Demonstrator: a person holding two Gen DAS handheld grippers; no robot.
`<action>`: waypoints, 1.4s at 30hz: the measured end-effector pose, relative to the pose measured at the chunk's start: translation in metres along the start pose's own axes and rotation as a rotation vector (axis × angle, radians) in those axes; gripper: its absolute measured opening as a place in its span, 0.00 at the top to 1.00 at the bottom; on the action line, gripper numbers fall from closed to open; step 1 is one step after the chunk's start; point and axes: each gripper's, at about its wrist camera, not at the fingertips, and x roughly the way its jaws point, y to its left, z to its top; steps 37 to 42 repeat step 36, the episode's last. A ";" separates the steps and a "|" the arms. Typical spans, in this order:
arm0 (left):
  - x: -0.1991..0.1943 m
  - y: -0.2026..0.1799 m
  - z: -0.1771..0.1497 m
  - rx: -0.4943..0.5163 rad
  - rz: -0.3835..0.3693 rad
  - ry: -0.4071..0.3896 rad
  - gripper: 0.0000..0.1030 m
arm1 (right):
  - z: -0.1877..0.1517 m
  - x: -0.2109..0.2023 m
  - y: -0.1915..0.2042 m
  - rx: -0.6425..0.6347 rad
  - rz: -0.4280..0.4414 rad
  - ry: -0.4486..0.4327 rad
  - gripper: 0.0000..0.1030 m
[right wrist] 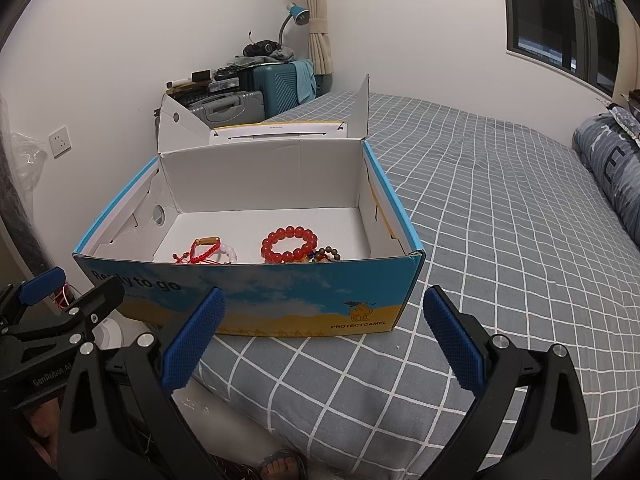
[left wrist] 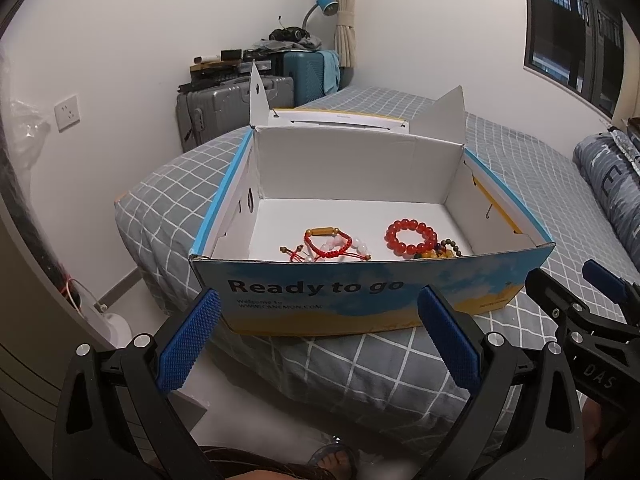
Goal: Organize jewelry
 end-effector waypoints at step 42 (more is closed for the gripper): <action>-0.002 0.006 0.002 -0.034 -0.012 -0.006 0.06 | -0.002 0.001 0.001 0.000 -0.002 0.010 0.07</action>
